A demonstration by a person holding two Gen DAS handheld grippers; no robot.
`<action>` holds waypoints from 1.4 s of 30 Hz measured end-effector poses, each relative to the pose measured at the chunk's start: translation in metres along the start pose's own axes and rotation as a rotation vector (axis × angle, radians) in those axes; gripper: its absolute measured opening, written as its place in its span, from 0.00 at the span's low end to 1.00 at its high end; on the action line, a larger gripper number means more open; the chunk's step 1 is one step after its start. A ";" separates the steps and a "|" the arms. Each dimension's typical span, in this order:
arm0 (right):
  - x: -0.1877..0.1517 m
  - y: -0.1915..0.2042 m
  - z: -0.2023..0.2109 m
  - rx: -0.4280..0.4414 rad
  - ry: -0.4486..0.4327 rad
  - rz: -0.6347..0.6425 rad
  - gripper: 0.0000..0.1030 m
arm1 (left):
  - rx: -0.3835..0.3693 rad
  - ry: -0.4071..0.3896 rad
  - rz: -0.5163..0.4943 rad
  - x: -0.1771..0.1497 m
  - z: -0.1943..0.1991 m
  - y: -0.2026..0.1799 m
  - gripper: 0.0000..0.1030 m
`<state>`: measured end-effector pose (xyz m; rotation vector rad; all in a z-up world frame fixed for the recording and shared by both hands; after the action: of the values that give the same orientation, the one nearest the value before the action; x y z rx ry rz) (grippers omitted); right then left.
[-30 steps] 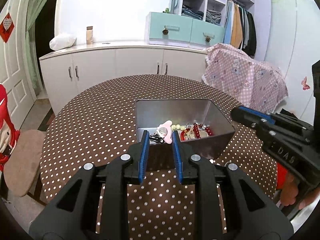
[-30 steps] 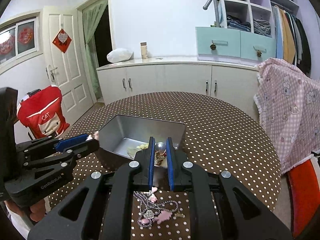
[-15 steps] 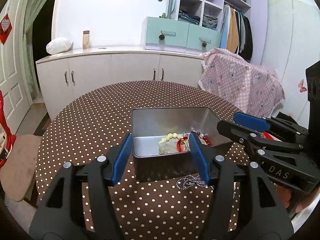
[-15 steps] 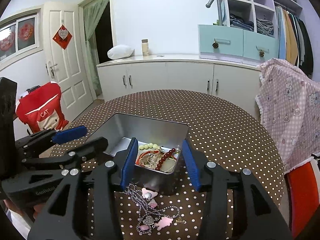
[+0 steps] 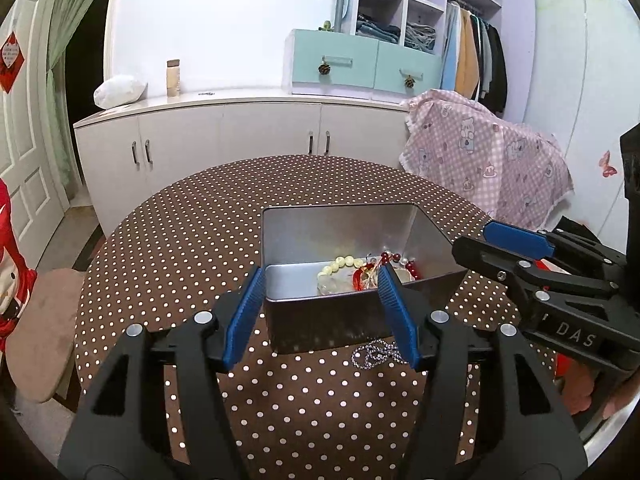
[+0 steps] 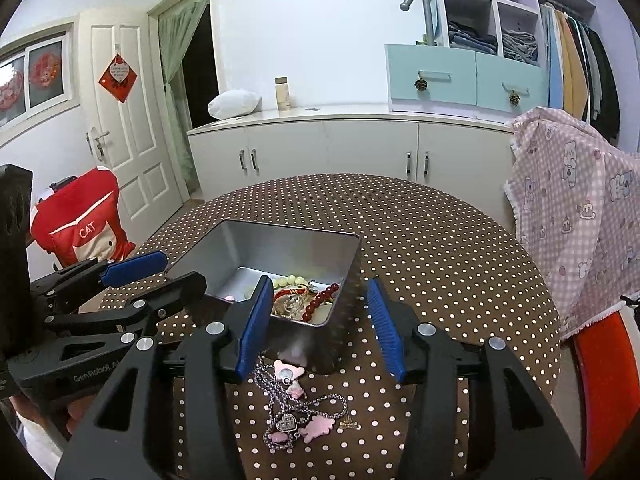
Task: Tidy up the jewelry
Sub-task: 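Withdraw both open grippers from the box to the remaining chains, then grasp the silver chain with heart pendant using the left gripper and lift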
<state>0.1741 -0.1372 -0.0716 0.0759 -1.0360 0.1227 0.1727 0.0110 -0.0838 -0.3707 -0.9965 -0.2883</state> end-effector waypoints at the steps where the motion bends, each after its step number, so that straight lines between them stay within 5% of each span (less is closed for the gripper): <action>1: -0.001 -0.001 0.001 -0.003 0.001 -0.003 0.47 | 0.001 0.002 0.001 -0.001 0.000 0.000 0.57; 20: -0.028 -0.036 0.017 -0.051 0.038 -0.085 0.53 | -0.008 0.058 -0.032 -0.021 0.004 -0.030 0.75; 33: -0.051 -0.061 0.021 -0.039 0.080 -0.160 0.54 | -0.079 0.209 -0.062 -0.043 -0.023 -0.065 0.75; 42: -0.058 -0.070 0.019 -0.044 0.099 -0.182 0.54 | -0.045 0.275 -0.020 -0.051 -0.043 -0.065 0.75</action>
<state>0.1383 -0.2127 -0.1117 0.1221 -0.9279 -0.0613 0.1530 -0.0624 -0.1367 -0.3518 -0.7252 -0.3695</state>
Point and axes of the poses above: each gripper's, at about its wrist camera, not at the fingertips, and z roughly against the way its jaws point, y to its left, x to its top, the point moved 4 cm from there along -z, roughly the way its jaws point, and after that the axes turned 11 degrees about -x, right-handed, at the moved point
